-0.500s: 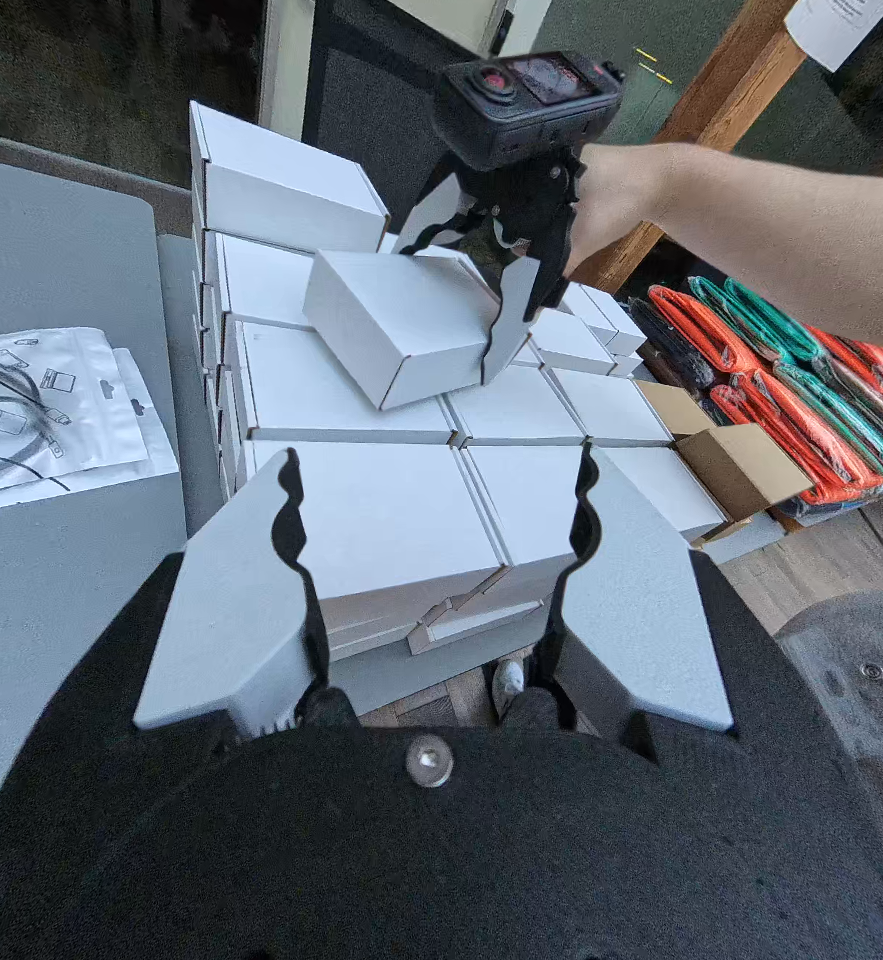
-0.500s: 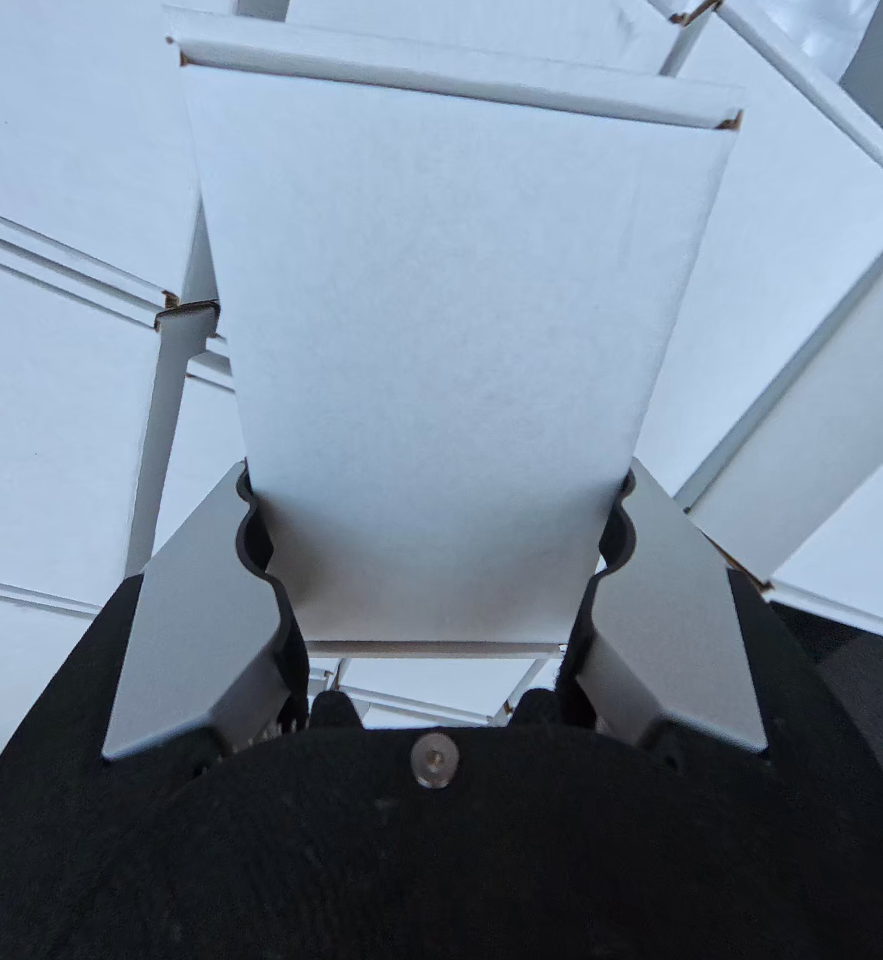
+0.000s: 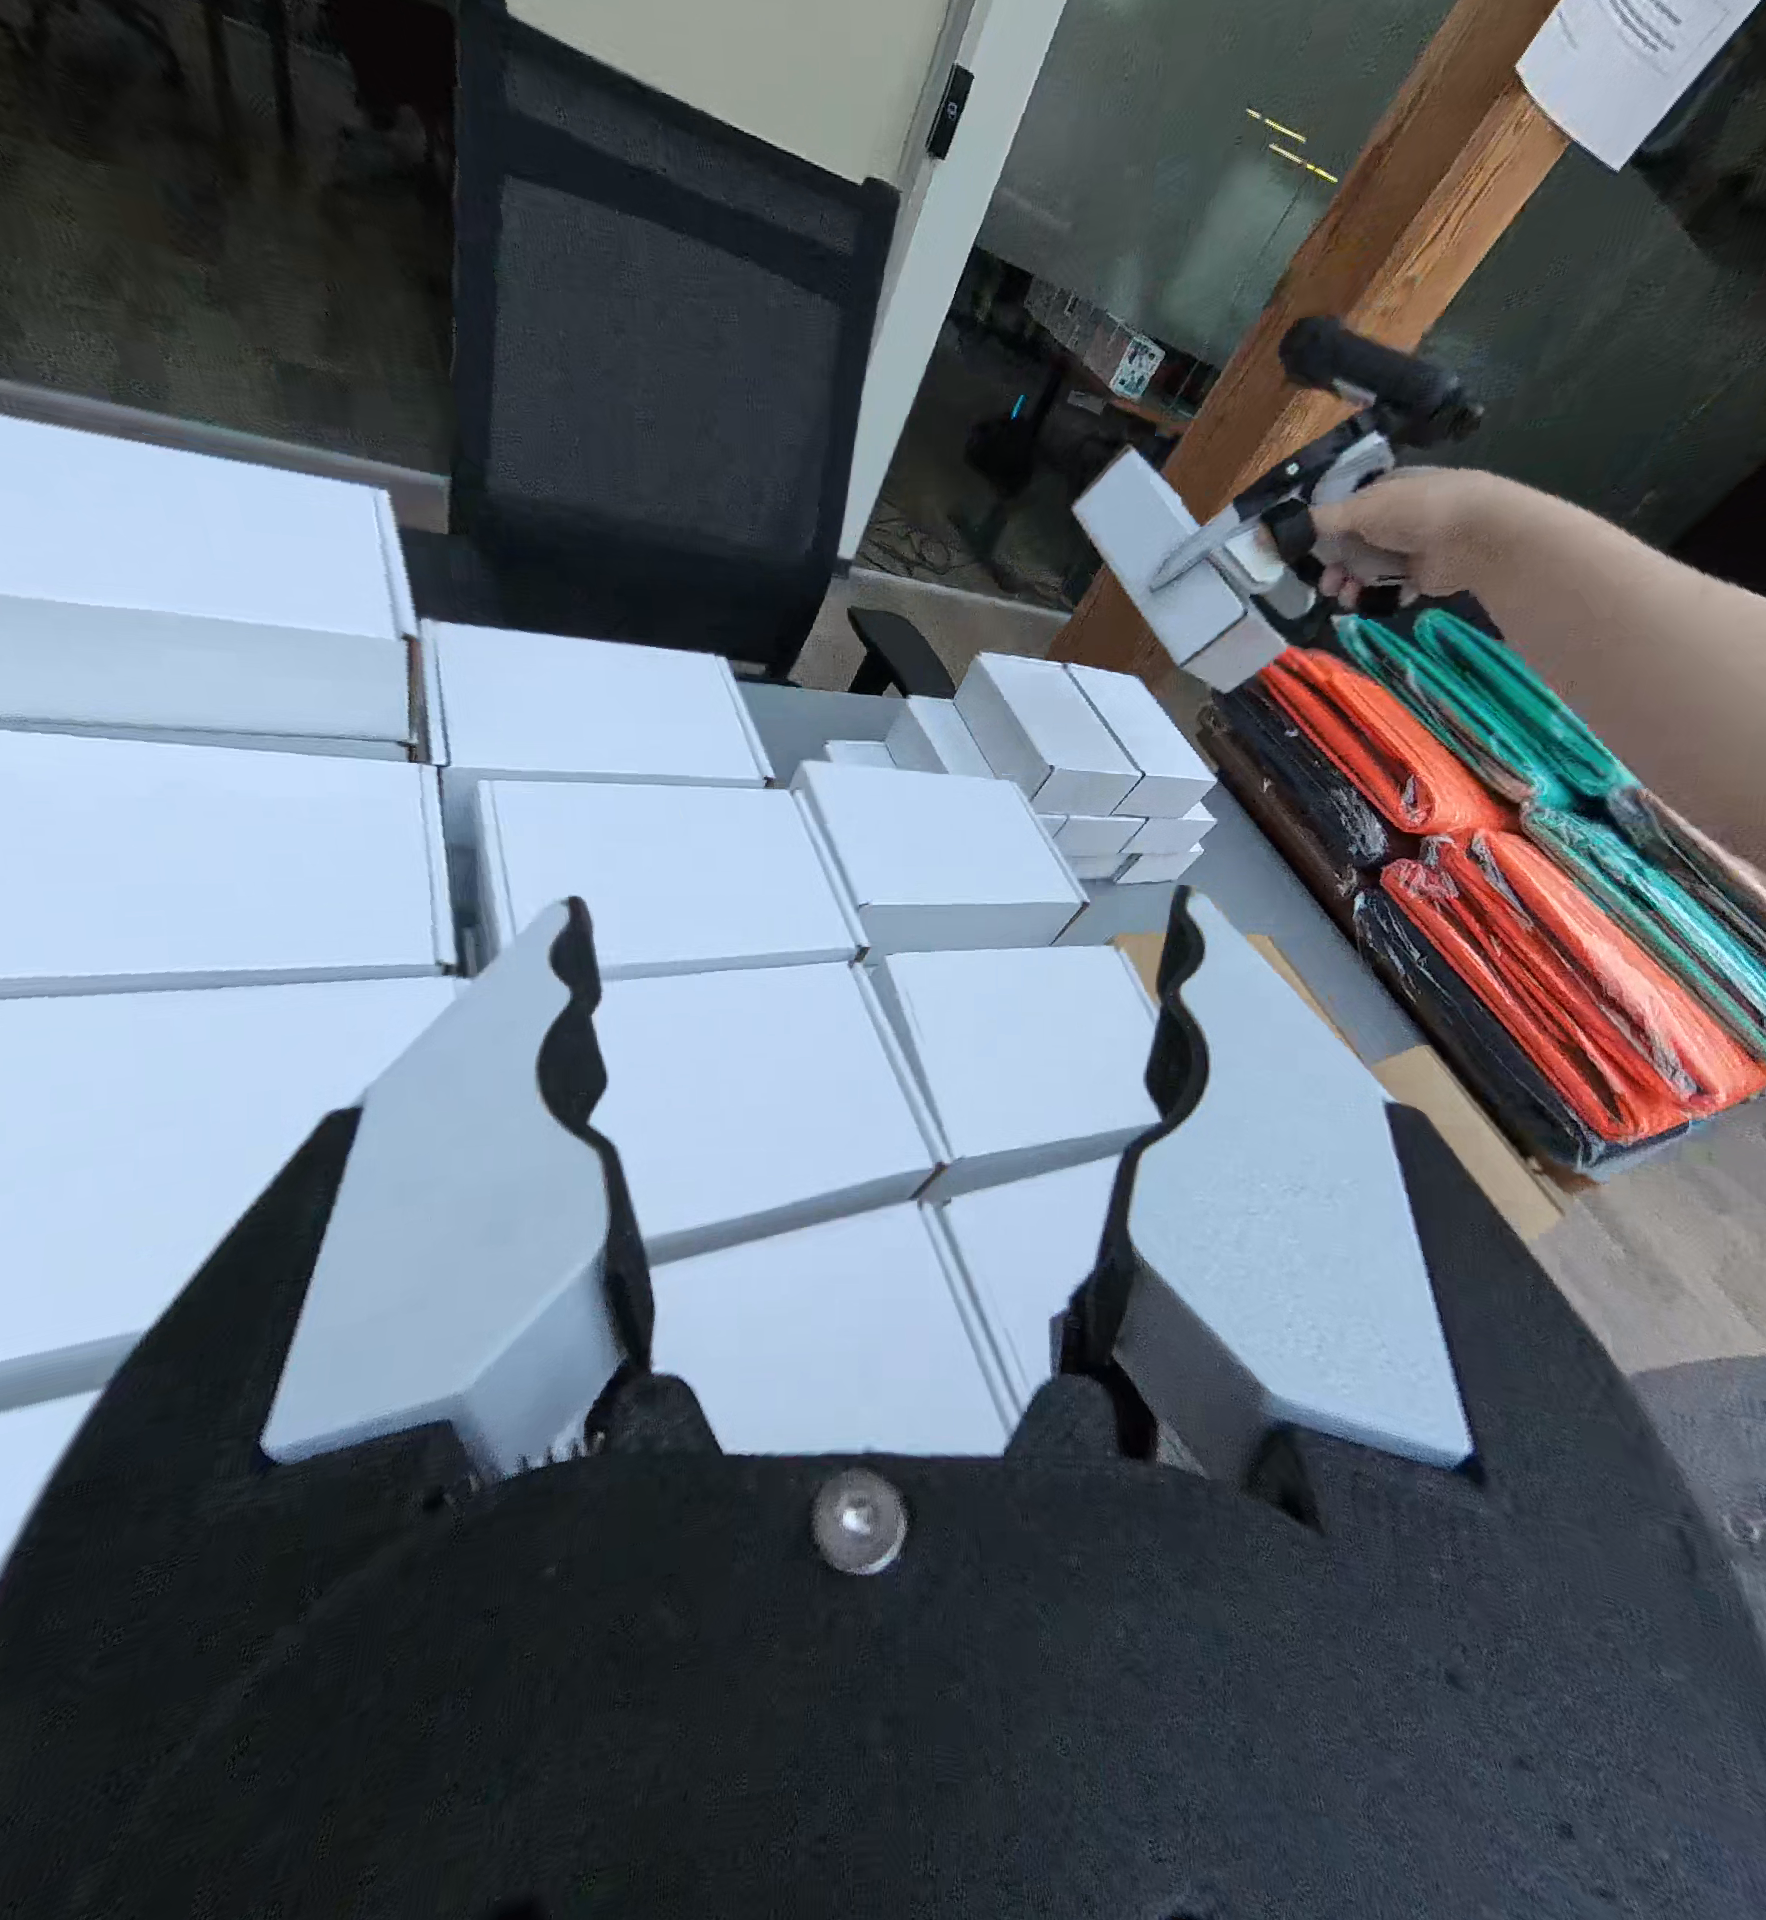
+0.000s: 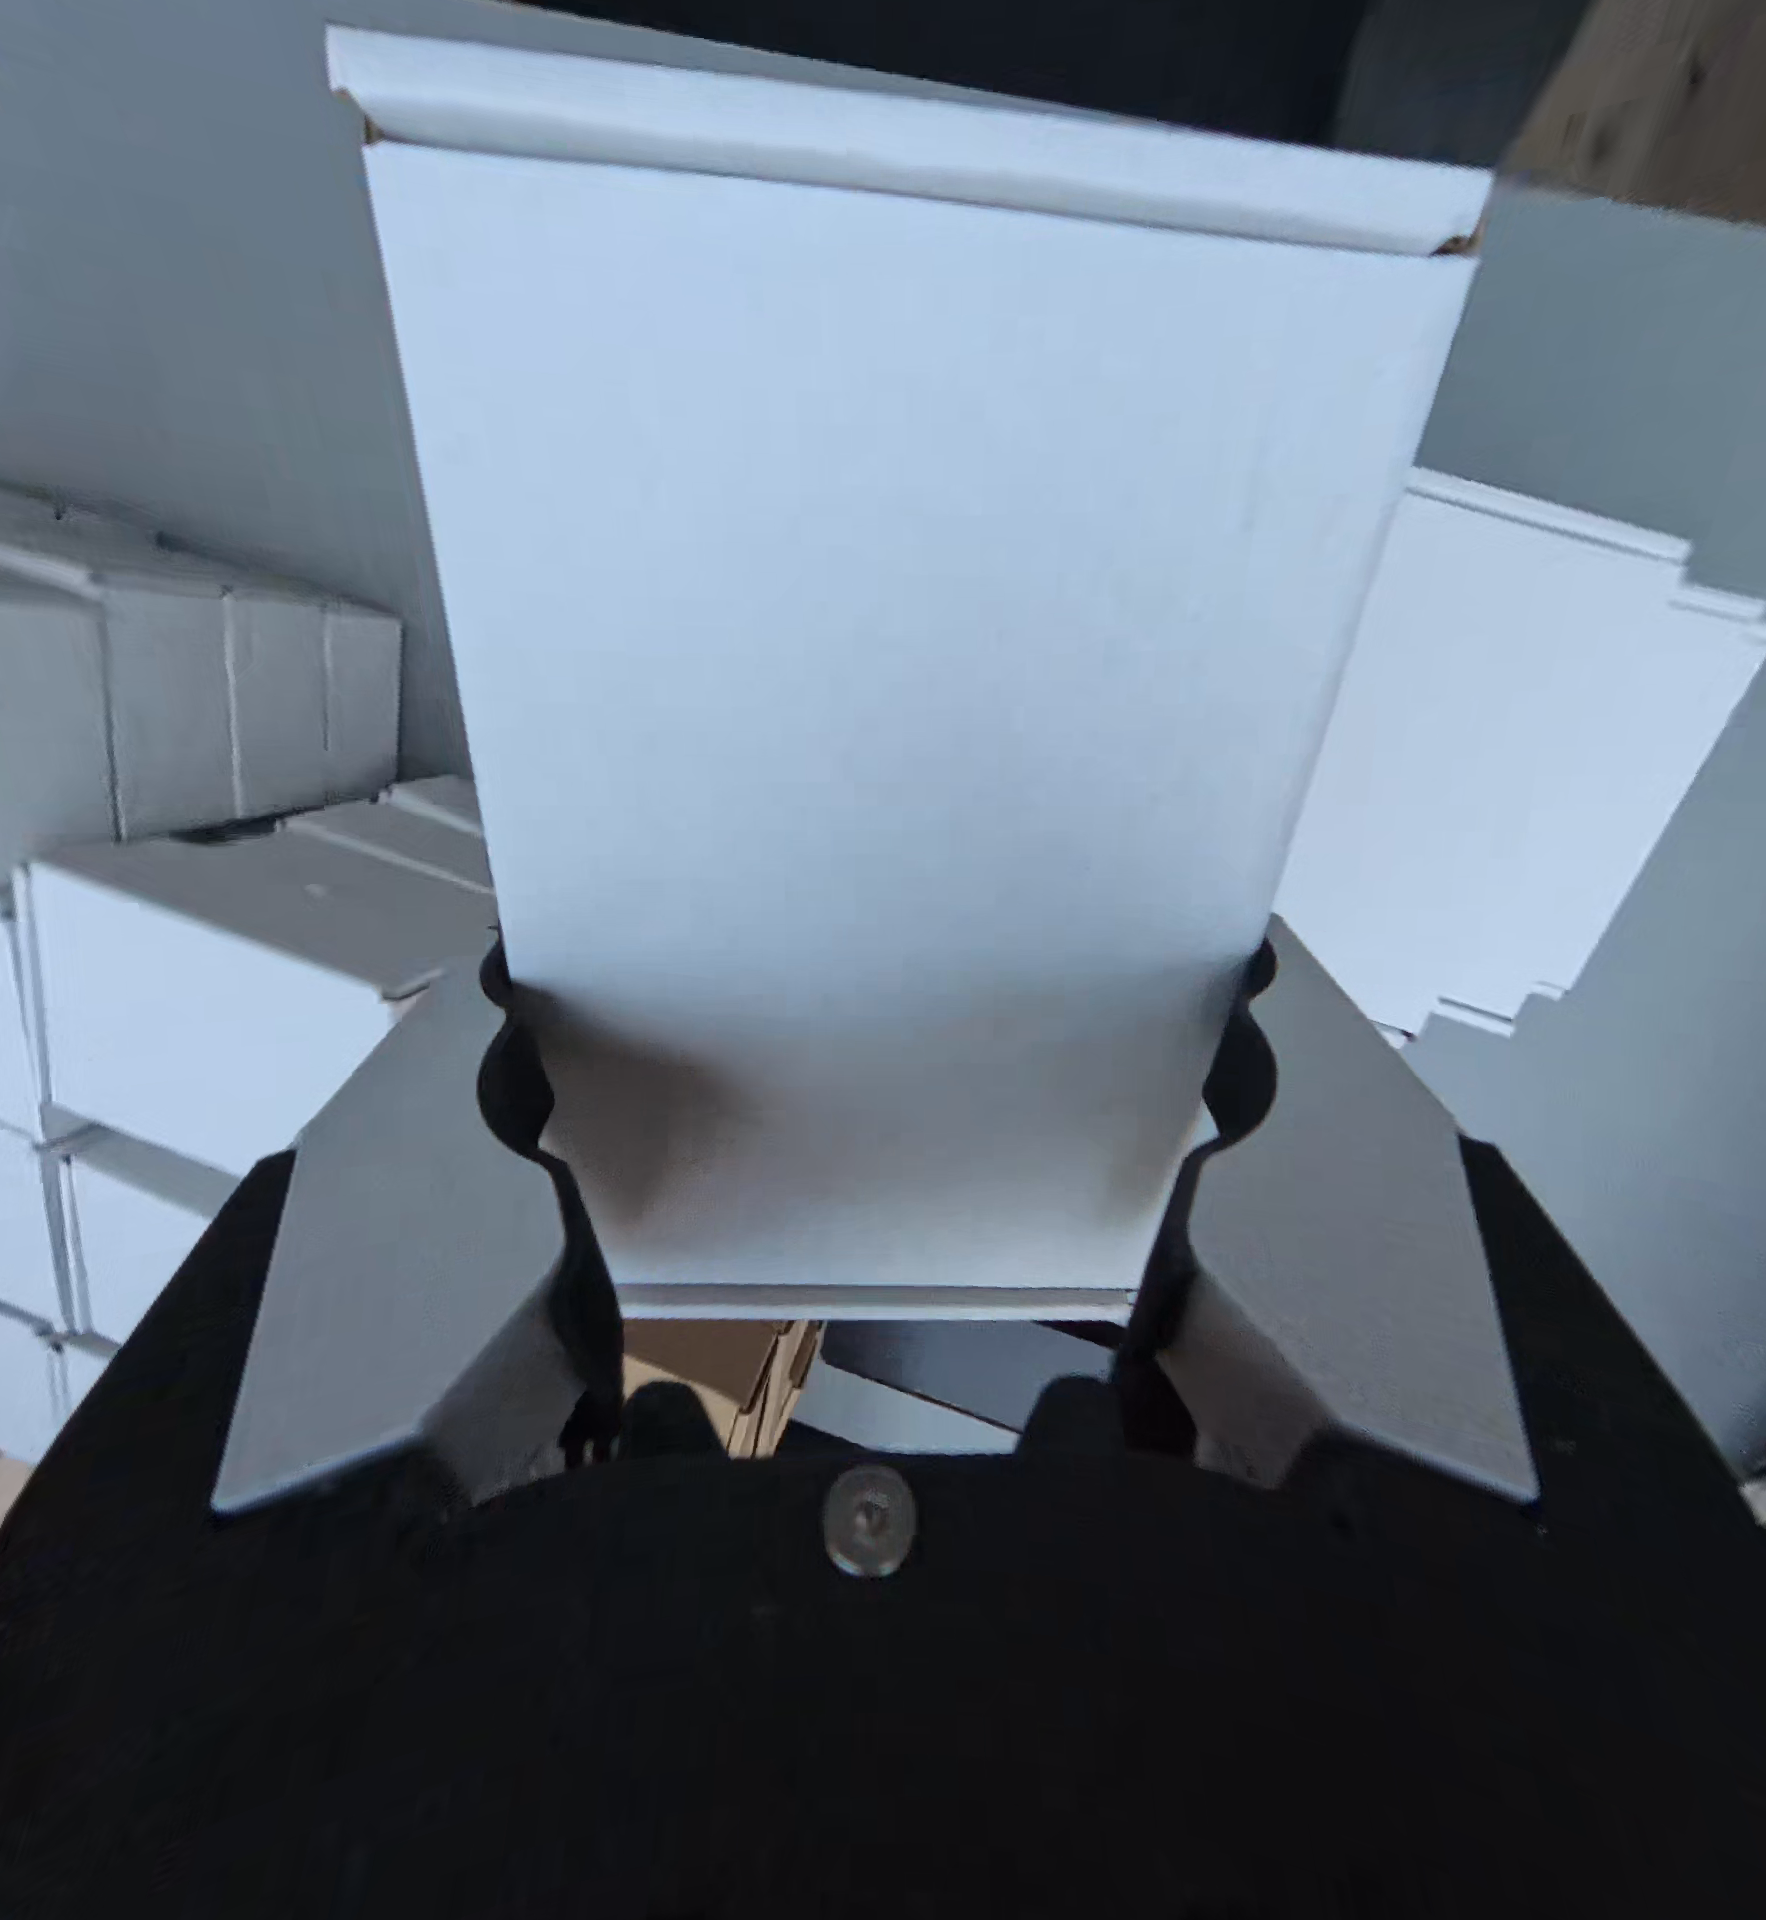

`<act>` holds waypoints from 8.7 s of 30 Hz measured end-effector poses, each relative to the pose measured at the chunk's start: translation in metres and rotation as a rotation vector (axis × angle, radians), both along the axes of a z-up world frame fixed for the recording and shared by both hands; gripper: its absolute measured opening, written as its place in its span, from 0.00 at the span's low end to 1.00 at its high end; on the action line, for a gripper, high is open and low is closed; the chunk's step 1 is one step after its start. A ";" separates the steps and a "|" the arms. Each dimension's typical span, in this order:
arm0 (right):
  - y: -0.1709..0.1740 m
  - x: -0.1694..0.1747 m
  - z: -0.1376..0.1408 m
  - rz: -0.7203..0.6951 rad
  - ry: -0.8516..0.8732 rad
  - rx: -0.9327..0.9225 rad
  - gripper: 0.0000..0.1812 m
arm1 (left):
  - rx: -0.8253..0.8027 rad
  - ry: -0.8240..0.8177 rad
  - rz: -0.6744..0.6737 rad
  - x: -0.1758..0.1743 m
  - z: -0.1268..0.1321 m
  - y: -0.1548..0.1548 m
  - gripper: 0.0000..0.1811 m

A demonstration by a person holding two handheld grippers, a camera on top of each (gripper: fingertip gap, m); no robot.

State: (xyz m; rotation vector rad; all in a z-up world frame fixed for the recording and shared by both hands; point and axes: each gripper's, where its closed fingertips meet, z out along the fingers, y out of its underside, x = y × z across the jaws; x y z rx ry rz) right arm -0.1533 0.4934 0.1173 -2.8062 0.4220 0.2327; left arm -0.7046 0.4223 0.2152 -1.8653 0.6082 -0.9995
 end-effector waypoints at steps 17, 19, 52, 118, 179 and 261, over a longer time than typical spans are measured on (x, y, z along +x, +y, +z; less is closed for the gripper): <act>-0.009 0.069 -0.105 -0.205 -0.108 -0.179 0.72 | -0.033 -0.059 0.038 0.115 0.015 -0.098 0.57; -0.002 0.064 -0.105 -0.163 -0.102 -0.138 0.80 | -0.034 -0.072 0.025 0.116 0.022 -0.100 0.56; 0.231 -0.514 -0.027 1.197 -0.391 0.164 0.73 | -0.204 -0.137 -0.010 -0.189 -0.037 -0.007 0.51; 0.097 -0.222 0.104 0.603 -0.298 0.606 0.65 | -0.303 -0.096 -0.158 0.003 -0.039 -0.071 0.49; 0.087 -0.224 0.122 0.633 -0.392 0.353 0.67 | -0.331 -0.065 -0.516 -0.026 -0.032 -0.033 0.48; -0.030 0.122 -0.017 -0.340 0.203 0.378 0.57 | -0.358 0.093 -0.478 0.541 -0.111 0.096 0.37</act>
